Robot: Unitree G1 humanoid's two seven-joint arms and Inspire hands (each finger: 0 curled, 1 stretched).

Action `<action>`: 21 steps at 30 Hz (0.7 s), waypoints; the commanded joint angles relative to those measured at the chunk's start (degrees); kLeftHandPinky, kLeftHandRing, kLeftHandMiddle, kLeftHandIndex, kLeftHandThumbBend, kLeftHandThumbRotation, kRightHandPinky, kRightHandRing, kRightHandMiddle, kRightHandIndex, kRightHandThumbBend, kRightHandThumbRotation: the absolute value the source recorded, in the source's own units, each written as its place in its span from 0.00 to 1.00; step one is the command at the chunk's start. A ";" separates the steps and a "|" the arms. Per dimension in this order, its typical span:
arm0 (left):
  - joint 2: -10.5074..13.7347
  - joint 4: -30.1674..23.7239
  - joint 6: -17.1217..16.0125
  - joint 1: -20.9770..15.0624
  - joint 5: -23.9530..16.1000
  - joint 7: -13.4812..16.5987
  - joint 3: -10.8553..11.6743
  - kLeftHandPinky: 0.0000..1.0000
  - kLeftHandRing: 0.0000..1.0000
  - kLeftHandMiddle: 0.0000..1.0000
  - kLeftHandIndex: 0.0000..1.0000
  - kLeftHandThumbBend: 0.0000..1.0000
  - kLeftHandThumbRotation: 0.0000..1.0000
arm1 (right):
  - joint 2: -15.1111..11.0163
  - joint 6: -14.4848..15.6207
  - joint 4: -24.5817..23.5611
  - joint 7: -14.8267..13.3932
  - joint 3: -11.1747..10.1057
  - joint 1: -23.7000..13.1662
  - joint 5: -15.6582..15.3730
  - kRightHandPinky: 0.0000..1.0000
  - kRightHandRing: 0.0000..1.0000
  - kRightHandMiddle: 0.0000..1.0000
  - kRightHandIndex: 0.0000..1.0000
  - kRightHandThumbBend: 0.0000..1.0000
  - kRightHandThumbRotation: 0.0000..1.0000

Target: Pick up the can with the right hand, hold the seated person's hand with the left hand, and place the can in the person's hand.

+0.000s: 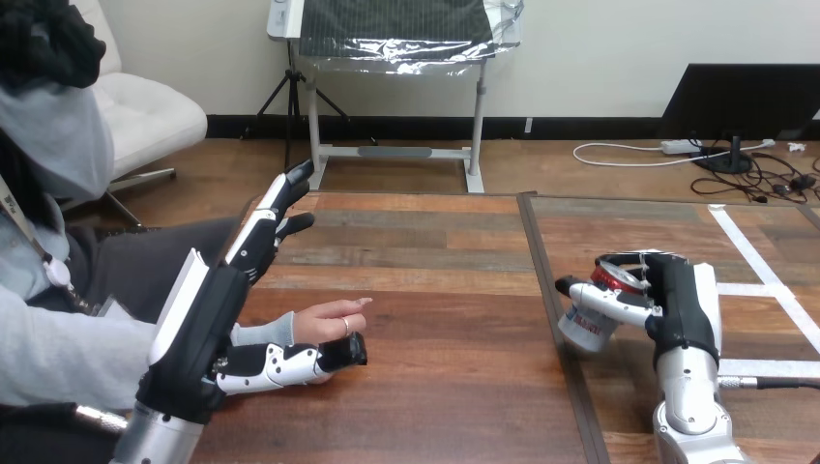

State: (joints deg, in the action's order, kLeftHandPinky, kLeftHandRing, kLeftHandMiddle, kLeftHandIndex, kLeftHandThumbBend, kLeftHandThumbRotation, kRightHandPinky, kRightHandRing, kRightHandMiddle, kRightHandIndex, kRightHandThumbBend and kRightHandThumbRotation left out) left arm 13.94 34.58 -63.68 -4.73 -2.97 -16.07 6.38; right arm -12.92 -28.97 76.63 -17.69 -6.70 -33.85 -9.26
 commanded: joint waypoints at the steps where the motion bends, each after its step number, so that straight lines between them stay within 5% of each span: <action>1: 1.43 -0.70 0.78 -2.84 -1.47 2.52 0.91 0.87 0.95 0.97 0.95 1.00 0.48 | -0.07 -3.60 -3.94 -0.84 0.58 -7.31 -0.17 0.36 0.41 0.48 0.50 0.81 0.00; 21: 2.39 -0.94 1.24 -2.70 -2.93 5.86 0.08 0.84 0.94 0.97 0.95 1.00 0.49 | -0.23 -4.76 -3.71 -1.75 1.88 -7.37 -1.12 0.38 0.43 0.49 0.51 0.81 0.00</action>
State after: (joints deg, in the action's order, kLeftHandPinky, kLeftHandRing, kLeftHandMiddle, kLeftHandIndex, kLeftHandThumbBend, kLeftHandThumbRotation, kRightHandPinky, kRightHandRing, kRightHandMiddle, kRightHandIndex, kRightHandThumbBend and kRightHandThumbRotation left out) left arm 15.50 34.58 -62.11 -4.69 -5.50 -11.28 6.72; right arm -12.92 -31.20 76.37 -18.97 -4.90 -34.95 -10.65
